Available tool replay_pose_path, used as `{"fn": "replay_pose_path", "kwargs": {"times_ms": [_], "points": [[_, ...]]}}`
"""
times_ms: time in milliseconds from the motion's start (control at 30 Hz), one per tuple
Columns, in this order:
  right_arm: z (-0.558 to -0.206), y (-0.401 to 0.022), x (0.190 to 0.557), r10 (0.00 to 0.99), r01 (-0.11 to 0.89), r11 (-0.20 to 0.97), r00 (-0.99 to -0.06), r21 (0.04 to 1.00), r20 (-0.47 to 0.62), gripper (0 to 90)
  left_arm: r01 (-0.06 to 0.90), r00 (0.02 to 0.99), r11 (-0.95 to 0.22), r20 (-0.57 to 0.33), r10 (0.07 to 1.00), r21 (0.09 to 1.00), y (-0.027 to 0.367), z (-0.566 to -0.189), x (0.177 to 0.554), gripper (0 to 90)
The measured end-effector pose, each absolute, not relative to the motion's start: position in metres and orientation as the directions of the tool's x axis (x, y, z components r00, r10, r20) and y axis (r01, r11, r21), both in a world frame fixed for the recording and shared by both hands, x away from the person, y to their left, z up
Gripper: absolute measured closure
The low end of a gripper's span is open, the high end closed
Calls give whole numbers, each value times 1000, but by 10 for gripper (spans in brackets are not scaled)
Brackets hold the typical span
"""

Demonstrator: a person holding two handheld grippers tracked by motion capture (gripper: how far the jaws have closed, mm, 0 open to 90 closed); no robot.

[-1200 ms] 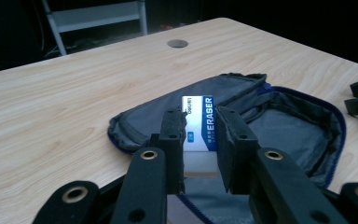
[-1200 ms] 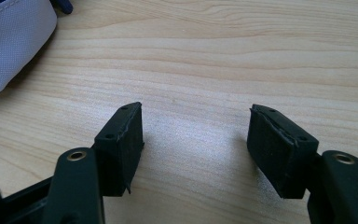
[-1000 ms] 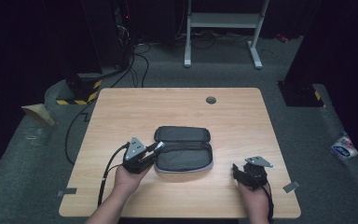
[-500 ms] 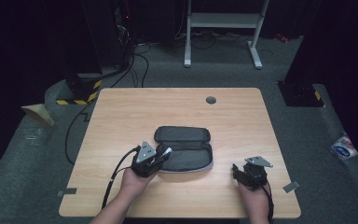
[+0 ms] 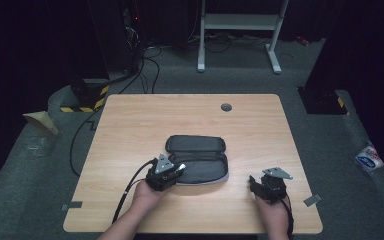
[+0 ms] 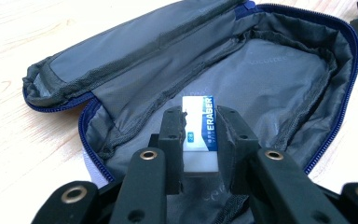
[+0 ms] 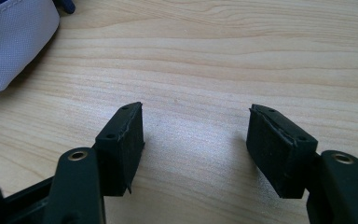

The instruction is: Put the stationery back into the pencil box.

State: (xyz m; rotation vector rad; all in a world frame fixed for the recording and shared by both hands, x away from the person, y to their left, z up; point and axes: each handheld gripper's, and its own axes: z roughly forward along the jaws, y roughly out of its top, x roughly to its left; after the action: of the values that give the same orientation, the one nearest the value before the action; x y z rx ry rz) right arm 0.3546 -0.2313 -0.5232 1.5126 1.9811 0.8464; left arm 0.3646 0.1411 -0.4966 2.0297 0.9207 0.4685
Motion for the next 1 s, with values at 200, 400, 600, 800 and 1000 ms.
{"fn": "replay_pose_path", "kwargs": {"times_ms": [200,400,600,800,1000], "points": [[-523,-231,355,967,653,188,-255,733,-21,361,453,651,-343,-43,757,823,144,-494,365,629],[-523,-231,355,966,652,190,-257,734,-21,361,455,642,-316,-61,764,832,151,-491,367,565],[-523,-231,355,966,653,190,-257,734,-21,361,459,616,-285,-71,785,841,164,-488,370,455],[-523,-231,355,966,652,190,-257,734,-21,361,468,599,-248,-99,794,848,188,-486,373,386],[-523,-231,355,966,652,190,-257,734,-21,361,497,533,-248,-67,843,832,212,-492,382,224]]}}
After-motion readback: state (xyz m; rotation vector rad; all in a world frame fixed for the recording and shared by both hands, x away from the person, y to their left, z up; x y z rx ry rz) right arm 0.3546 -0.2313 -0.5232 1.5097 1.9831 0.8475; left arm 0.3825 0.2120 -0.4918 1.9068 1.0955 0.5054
